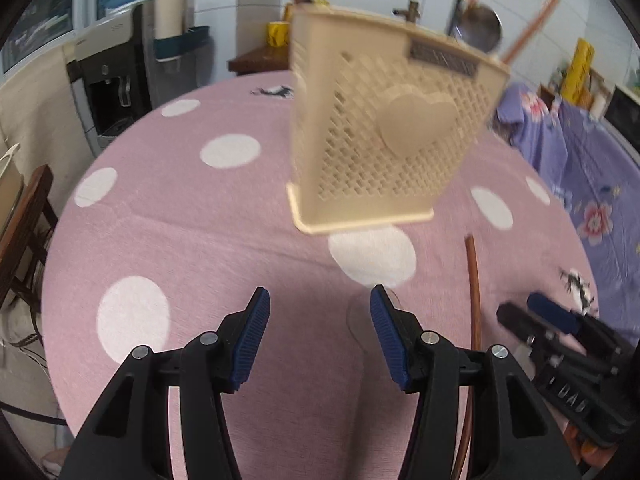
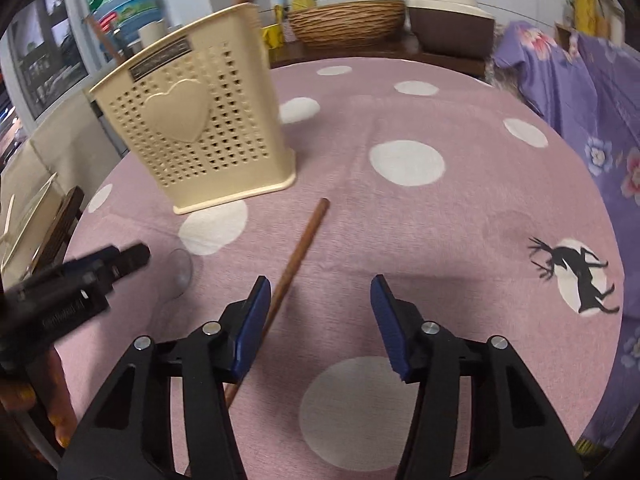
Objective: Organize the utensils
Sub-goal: 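Move both tools down to the metal spoon and last wooden chopstick, then grasp the metal spoon with the left tool while the right tool grasps the wooden chopstick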
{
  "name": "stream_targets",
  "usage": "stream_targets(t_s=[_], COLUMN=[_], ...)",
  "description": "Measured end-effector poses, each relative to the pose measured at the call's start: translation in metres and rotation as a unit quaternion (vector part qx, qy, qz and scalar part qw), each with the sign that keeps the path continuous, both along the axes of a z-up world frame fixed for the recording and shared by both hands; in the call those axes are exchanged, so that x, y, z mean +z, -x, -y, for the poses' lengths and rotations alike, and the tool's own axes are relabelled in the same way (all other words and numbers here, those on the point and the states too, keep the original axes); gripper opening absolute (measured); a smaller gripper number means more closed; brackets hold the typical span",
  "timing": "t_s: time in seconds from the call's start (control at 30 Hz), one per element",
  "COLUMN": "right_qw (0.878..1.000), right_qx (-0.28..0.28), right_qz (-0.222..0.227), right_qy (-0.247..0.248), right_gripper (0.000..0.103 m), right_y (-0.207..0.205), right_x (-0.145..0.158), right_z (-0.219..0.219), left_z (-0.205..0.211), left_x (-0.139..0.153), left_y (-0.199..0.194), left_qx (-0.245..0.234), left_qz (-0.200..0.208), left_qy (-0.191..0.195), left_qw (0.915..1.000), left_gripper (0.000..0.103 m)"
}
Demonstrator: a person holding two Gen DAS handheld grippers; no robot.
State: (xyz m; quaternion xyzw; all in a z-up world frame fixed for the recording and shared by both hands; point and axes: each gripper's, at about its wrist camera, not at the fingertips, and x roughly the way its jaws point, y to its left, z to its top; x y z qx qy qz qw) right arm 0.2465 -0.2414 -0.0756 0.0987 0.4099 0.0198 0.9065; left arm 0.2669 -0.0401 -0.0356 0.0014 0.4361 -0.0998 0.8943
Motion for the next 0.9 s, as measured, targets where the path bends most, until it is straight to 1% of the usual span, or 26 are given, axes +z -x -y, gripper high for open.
stream_targets(t_s=[0.13, 0.2, 0.23, 0.33, 0.43, 0.6, 0.67, 0.73, 0.83, 0.9], right_qw=[1.0, 1.0, 1.0, 1.0, 1.0, 1.0, 1.0, 1.0, 1.0, 1.0], right_qx=[-0.011, -0.013, -0.013, -0.011, -0.01, -0.014, -0.015, -0.016, -0.014, -0.012], right_qz=[0.001, 0.002, 0.003, 0.004, 0.004, 0.005, 0.003, 0.003, 0.002, 0.0], right_qy=[0.0, -0.001, 0.0, 0.0, 0.0, -0.005, -0.009, -0.009, -0.008, -0.005], right_gripper=[0.053, 0.053, 0.053, 0.053, 0.053, 0.053, 0.053, 0.053, 0.053, 0.053], right_y=[0.003, 0.005, 0.006, 0.006, 0.006, 0.006, 0.006, 0.006, 0.005, 0.005], right_x=[0.002, 0.003, 0.004, 0.006, 0.006, 0.006, 0.005, 0.005, 0.005, 0.004], right_z=[0.009, 0.01, 0.011, 0.01, 0.01, 0.013, 0.014, 0.015, 0.013, 0.012], left_z=[0.024, 0.031, 0.033, 0.036, 0.038, 0.033, 0.034, 0.037, 0.044, 0.047], left_x=[-0.018, -0.021, -0.021, -0.021, -0.02, -0.014, -0.012, -0.013, -0.017, -0.02], left_y=[0.0, 0.0, -0.001, -0.006, -0.007, -0.001, 0.001, 0.001, -0.003, -0.006], left_qx=[-0.025, -0.023, -0.023, -0.023, -0.024, -0.027, -0.03, -0.033, -0.03, -0.033], left_qz=[-0.013, 0.0, 0.004, -0.001, -0.001, -0.003, 0.0, -0.002, -0.003, -0.008], left_qy=[-0.039, -0.059, -0.062, -0.059, -0.063, -0.03, -0.031, -0.031, -0.044, -0.041], left_qw=[0.9988, 0.998, 0.9978, 0.998, 0.9977, 0.9992, 0.9991, 0.999, 0.9986, 0.9986], left_gripper=[0.052, 0.052, 0.052, 0.049, 0.049, 0.05, 0.052, 0.053, 0.052, 0.045])
